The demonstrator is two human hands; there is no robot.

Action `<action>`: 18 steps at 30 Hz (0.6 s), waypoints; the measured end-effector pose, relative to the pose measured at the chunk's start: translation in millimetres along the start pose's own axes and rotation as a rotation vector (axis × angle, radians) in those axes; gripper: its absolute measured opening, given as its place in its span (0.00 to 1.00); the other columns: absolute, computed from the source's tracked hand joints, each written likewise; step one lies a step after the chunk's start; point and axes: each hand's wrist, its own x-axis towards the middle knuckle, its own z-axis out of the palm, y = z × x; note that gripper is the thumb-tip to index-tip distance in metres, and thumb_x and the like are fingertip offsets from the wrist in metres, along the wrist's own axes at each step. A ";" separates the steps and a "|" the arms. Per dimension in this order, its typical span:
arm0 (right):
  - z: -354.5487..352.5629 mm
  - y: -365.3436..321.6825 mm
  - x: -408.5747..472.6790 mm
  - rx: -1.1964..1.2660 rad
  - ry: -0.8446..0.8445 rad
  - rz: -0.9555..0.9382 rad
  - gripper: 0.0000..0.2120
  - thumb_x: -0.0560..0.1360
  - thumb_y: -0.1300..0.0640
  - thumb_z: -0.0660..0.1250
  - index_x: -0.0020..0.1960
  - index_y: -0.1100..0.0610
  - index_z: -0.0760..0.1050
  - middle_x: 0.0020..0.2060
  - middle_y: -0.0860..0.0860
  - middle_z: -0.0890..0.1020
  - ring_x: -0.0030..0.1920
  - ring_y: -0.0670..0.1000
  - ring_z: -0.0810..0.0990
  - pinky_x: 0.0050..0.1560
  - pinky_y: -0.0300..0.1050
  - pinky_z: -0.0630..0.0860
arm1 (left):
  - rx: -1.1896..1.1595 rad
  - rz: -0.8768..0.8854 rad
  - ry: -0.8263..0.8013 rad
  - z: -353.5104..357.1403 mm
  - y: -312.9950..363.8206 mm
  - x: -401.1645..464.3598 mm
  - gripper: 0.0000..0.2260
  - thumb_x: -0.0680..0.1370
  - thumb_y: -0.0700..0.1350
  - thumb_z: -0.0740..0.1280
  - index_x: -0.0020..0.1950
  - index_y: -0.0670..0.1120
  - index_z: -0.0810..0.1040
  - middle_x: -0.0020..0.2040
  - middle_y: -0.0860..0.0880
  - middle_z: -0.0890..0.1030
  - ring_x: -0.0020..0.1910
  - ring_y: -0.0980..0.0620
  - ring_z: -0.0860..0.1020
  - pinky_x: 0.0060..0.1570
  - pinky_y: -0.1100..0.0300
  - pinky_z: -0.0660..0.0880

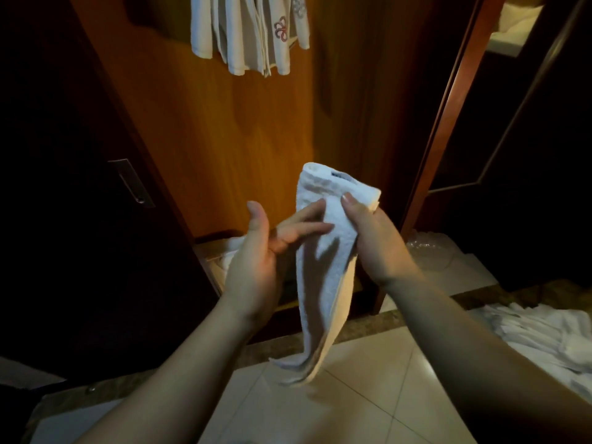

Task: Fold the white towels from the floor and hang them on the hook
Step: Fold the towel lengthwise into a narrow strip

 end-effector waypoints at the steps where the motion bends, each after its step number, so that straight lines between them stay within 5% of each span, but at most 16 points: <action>1: -3.7 -9.0 4.3 -0.047 -0.008 0.009 0.12 0.77 0.39 0.62 0.49 0.37 0.84 0.47 0.47 0.87 0.50 0.48 0.86 0.49 0.41 0.80 | 0.050 0.054 0.084 -5.9 -3.8 5.0 0.33 0.79 0.66 0.44 0.54 0.53 0.86 0.60 0.57 0.83 0.65 0.59 0.77 0.69 0.56 0.71; 4: -14.3 -28.0 21.1 -0.083 -0.091 0.029 0.17 0.70 0.34 0.64 0.48 0.41 0.85 0.52 0.56 0.85 0.55 0.57 0.84 0.61 0.58 0.76 | 0.250 0.104 0.342 -22.0 -1.4 22.5 0.23 0.71 0.68 0.65 0.60 0.57 0.78 0.59 0.59 0.80 0.65 0.54 0.77 0.67 0.42 0.73; 9: -14.3 -57.8 40.7 -0.056 -0.229 0.051 0.17 0.77 0.43 0.59 0.55 0.50 0.81 0.57 0.56 0.84 0.60 0.58 0.82 0.64 0.53 0.76 | 0.119 -0.107 -0.001 -38.0 18.3 49.5 0.27 0.61 0.62 0.80 0.57 0.53 0.83 0.58 0.48 0.85 0.58 0.45 0.83 0.54 0.50 0.82; 11: -13.6 -68.5 46.3 0.006 -0.288 0.020 0.16 0.79 0.47 0.58 0.58 0.50 0.80 0.57 0.55 0.84 0.61 0.57 0.81 0.64 0.52 0.77 | 0.093 -0.134 -0.069 -38.3 25.9 54.1 0.28 0.58 0.62 0.82 0.54 0.52 0.86 0.58 0.46 0.85 0.58 0.45 0.83 0.57 0.50 0.81; 14: -11.7 -78.7 51.6 0.156 -0.347 -0.037 0.18 0.81 0.49 0.55 0.58 0.49 0.83 0.55 0.51 0.85 0.58 0.51 0.83 0.58 0.45 0.79 | 0.109 -0.080 -0.067 -33.6 38.1 59.9 0.17 0.67 0.55 0.79 0.53 0.50 0.87 0.57 0.44 0.85 0.57 0.44 0.83 0.56 0.50 0.80; 18: -18.1 -51.3 54.9 0.391 -0.242 0.022 0.28 0.76 0.33 0.55 0.64 0.48 0.80 0.63 0.56 0.82 0.65 0.58 0.79 0.61 0.55 0.78 | 0.087 0.038 0.012 -23.9 52.8 64.7 0.09 0.73 0.50 0.75 0.51 0.50 0.87 0.54 0.45 0.86 0.55 0.45 0.84 0.52 0.54 0.81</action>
